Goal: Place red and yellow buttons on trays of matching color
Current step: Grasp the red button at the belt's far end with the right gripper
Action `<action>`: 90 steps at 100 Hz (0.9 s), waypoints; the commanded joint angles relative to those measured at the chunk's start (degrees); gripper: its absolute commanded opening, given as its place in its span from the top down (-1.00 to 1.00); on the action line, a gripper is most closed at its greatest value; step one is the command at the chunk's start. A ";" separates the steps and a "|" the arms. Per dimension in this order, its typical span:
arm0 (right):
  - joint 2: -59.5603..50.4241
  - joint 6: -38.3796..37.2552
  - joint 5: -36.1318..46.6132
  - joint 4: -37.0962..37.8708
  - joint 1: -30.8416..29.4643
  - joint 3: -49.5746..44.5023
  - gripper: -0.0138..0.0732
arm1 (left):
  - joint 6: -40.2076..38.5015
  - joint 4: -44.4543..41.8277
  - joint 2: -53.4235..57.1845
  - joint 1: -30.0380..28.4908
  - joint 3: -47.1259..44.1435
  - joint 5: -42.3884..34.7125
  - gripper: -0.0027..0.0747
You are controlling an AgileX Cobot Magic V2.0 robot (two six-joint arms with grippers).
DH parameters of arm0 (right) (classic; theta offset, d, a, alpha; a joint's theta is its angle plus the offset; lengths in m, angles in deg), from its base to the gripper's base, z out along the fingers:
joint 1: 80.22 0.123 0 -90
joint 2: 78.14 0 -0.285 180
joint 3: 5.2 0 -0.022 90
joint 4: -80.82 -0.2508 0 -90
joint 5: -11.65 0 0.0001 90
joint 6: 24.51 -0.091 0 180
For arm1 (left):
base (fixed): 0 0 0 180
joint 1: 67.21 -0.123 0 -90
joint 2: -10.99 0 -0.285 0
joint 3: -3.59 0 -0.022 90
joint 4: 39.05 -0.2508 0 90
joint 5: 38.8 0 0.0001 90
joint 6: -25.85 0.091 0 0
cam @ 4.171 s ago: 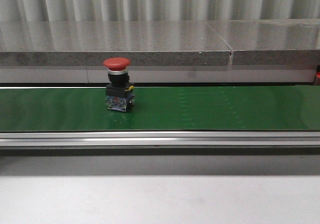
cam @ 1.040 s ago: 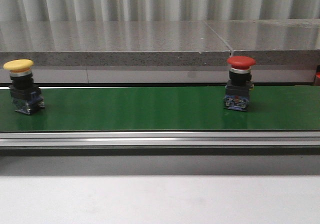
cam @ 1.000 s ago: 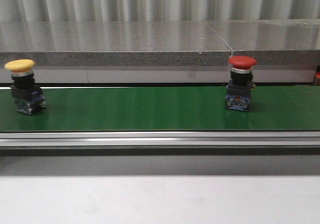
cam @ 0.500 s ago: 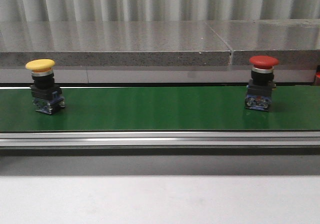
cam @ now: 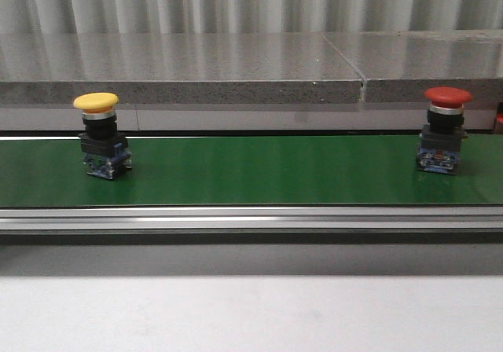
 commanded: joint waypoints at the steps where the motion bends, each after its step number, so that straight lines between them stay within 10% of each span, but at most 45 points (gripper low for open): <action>1: 4.30 1.24 2.76 -0.44 1.29 3.72 -0.68 | 0.17 0.76 -0.25 0.38 1.32 -4.30 0.98; 90: 29.73 2.52 11.24 -0.44 2.20 13.73 -0.45 | 0.17 0.76 -0.25 0.38 1.32 -4.30 0.98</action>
